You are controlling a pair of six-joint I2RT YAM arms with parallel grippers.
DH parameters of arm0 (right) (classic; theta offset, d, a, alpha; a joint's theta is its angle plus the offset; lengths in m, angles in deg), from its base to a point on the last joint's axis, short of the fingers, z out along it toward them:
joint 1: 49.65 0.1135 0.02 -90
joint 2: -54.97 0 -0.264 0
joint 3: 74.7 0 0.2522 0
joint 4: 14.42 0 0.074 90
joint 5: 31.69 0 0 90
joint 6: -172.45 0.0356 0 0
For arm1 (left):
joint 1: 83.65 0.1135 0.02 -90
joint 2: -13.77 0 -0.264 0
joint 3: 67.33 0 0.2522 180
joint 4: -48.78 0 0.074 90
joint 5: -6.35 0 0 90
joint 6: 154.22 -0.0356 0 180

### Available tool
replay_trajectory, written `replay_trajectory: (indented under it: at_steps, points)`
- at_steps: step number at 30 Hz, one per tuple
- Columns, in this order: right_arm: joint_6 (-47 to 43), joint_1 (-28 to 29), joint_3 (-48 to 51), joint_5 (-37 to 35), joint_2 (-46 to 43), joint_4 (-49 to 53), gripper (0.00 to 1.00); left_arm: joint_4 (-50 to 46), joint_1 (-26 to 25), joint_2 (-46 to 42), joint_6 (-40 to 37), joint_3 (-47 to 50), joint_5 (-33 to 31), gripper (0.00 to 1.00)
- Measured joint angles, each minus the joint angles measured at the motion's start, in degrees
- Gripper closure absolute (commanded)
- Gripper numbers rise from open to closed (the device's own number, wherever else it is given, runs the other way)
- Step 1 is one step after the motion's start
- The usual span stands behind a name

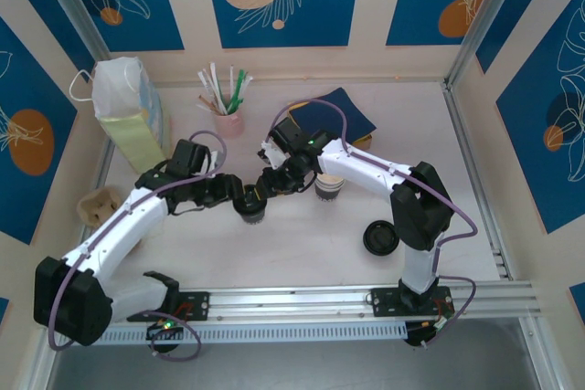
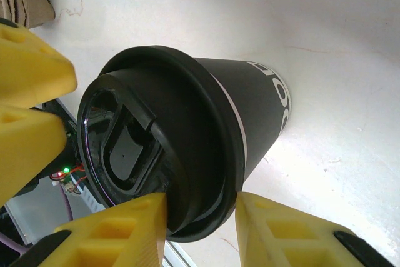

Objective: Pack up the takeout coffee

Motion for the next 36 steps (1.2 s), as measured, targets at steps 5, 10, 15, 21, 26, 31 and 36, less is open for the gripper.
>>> replay_trajectory:
  at_steps: [5,10,15,21,26,31,36]
  points:
    - [0.0,0.0,0.0,0.0,0.0,0.0,0.66,0.0,0.0,-1.3,0.8,2.3,1.0,0.58]
    - [0.0,0.1,-0.3,-0.1,0.1,0.1,0.66,0.0,0.0,-0.9,1.3,4.0,1.3,0.62]
    - [0.0,0.2,-0.4,-0.5,0.2,0.0,0.67,1.0,0.0,-0.9,1.4,4.4,1.4,0.64]
    - [0.0,0.2,-0.4,-0.9,0.2,0.0,0.67,4.0,-0.1,-1.7,1.4,6.5,1.3,0.66]
    - [0.0,0.2,-0.4,-1.1,0.3,0.0,0.67,7.0,-0.3,-3.1,2.1,9.3,1.3,0.67]
    - [0.0,0.2,-0.4,-1.0,0.4,0.0,0.67,7.5,-0.4,-3.6,2.3,9.7,1.2,0.66]
    - [0.0,0.2,-0.4,-1.0,0.4,0.0,0.67,4.0,-0.5,-3.0,2.2,7.0,0.6,0.64]
